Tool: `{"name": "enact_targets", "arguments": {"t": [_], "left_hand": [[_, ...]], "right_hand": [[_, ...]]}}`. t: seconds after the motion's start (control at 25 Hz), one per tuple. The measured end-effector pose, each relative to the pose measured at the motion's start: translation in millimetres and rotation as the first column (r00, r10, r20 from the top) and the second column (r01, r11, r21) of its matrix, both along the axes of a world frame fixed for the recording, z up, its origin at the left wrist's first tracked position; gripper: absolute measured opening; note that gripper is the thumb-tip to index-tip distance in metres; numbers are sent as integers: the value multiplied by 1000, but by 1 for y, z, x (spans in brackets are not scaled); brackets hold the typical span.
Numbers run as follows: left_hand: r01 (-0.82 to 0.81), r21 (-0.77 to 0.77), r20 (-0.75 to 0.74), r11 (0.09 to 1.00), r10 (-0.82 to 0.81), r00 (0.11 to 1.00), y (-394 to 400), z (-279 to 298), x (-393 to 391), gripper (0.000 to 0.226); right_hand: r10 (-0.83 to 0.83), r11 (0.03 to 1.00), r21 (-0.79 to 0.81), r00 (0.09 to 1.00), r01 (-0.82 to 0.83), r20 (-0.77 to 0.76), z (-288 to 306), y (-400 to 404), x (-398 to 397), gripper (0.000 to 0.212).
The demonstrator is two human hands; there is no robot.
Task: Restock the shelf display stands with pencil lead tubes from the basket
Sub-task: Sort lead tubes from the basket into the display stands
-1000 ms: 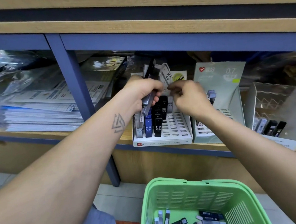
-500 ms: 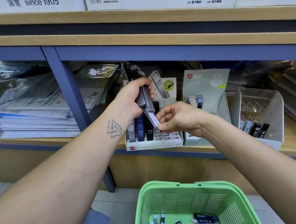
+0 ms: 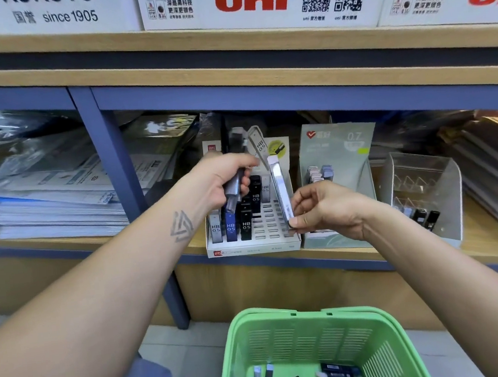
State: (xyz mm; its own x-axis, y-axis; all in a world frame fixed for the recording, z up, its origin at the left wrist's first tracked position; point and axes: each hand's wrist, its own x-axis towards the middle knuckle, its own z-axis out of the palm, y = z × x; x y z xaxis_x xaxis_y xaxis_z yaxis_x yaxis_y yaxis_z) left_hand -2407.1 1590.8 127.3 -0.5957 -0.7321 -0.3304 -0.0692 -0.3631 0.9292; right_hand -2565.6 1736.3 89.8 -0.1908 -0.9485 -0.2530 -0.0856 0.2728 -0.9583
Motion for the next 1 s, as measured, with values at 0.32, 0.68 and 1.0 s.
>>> {"name": "enact_targets", "arguments": {"t": [0.32,0.68,1.0], "left_hand": [[-1,-417,73,909,34,997,22,0,-20,24],[126,-373,101,919,-95,990,15,8,1,19],[43,-379,278,924,69,958,-23,13,40,20]], "right_hand": [[7,997,-75,998,-12,-63,10,7,-5,29],[-264,909,-394,921,139,-286,38,-44,14,8],[-298,907,-402,867,125,-400,28,-52,14,18]]}}
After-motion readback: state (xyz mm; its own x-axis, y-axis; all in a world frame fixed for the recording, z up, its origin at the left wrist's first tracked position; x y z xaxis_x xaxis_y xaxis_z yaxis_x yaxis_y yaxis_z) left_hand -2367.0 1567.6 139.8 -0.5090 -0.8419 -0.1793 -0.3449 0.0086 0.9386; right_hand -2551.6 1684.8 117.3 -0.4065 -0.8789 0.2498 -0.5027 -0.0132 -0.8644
